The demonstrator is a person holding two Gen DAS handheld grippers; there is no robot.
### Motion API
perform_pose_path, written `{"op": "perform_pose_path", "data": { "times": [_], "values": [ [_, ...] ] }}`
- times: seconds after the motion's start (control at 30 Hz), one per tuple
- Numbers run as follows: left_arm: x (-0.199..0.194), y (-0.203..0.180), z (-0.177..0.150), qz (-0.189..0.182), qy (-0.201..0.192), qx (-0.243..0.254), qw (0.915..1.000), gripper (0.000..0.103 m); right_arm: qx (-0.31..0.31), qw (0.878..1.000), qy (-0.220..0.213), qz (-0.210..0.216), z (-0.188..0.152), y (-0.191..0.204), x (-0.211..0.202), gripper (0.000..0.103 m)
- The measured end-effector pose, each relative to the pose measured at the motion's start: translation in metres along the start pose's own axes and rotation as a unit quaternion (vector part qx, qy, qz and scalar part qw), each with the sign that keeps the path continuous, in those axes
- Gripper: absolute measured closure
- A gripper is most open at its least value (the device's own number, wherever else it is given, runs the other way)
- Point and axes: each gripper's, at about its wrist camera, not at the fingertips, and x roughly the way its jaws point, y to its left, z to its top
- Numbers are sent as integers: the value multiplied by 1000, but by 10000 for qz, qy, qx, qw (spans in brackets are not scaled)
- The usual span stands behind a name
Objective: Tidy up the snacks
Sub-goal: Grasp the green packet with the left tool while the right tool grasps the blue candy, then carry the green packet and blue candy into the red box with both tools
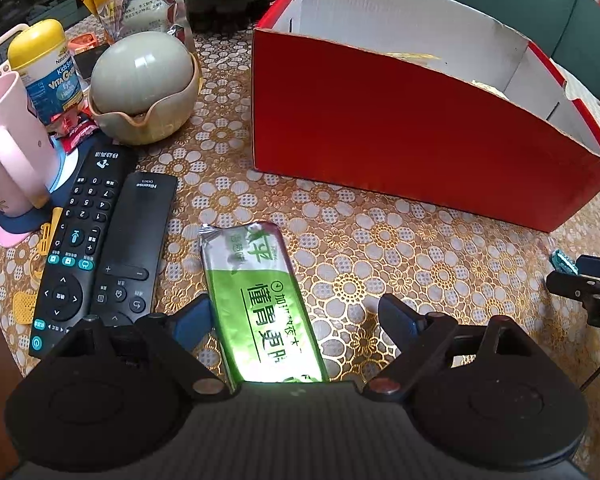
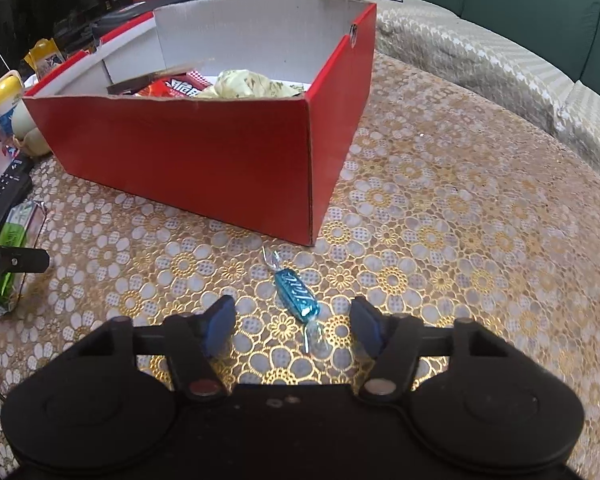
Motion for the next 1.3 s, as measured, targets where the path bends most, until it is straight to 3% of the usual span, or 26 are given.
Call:
{"op": "perform_pose_path", "data": {
  "times": [0.17,0.33,0.4,0.6,1.07,1.3],
  "values": [
    [0,-5,1,184,-30,94,9998,22,-155,9998,-40,-71,3,3,1,57],
    [-1,-8,0,341,-189,263,9989,56,-481,9987,-140,-121,-1,15,0,73],
    [-3,-9,0,347,-220,286,9987,61,-539,9983,-157,-124,-1,19,0,79],
    [-4,-7,-2,286,-222,271,9990,61,-416,9988,-214,-168,-3,22,-1,91],
    [-23,-8,-5,55,-262,249,9993,61,62,9990,-430,-41,-17,25,-38,91],
    [-50,-17,0,-145,-493,330,9981,61,100,9978,-649,85,-12,32,-70,91]
  ]
}}
